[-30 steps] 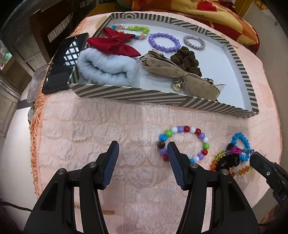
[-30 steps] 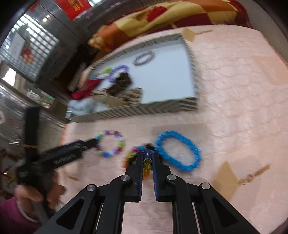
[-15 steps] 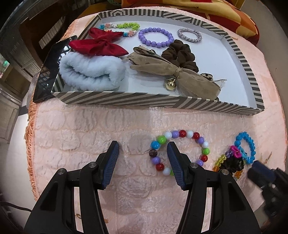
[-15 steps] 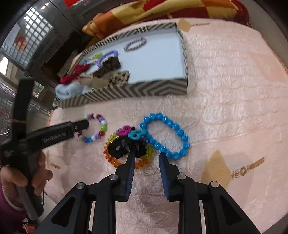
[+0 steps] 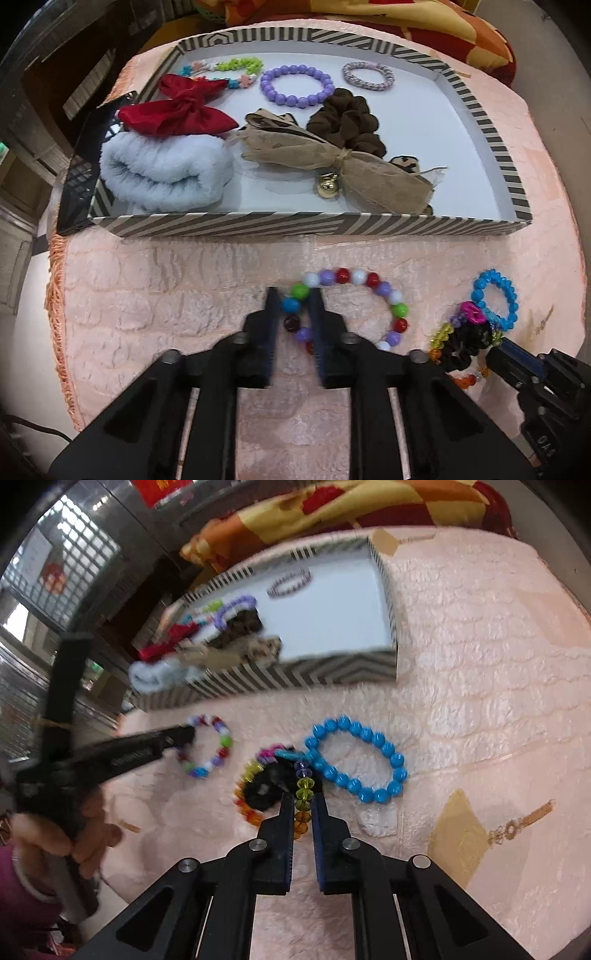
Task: Organize jewelry
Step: 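Carry both items into the tray and open both tools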
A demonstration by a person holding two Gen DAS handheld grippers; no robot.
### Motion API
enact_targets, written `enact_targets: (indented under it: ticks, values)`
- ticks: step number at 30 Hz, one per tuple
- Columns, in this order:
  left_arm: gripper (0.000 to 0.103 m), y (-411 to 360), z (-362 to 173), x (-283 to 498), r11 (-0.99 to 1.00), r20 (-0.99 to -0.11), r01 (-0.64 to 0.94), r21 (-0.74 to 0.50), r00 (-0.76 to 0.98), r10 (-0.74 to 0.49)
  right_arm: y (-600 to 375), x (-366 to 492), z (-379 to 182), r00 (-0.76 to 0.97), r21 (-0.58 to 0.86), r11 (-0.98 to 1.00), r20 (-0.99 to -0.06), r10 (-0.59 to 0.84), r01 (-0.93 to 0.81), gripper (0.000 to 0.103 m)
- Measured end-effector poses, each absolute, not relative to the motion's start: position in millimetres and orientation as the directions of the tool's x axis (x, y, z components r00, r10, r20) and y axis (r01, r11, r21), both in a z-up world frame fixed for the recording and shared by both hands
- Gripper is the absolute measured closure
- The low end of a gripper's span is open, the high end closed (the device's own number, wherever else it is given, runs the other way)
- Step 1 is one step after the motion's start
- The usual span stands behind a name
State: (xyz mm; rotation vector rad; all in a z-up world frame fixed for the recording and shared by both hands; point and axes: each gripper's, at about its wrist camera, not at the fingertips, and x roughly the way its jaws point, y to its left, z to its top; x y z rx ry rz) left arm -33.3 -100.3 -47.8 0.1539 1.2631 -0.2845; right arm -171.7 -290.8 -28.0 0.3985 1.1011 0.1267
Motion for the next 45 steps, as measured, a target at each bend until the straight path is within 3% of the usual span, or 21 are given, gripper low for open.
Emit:
enact_targets:
  ticks: [21,45]
  values:
    - [0.095,-75.4,0.9,-44.0,0.954,-0.925,0.269,-0.133,0.312,-0.217,-289.1,-172.3,68.9,0.606,0.439,0.898,-0.709,0.360,-0.021,0.095]
    - [0.095,-71.7,66.0,-33.1,0.942,-0.882,0.325,-0.088,0.414,-0.225,-292.3,-118.8,82.5,0.626,0.392,0.920,-0.712,0.319,-0.022,0.095]
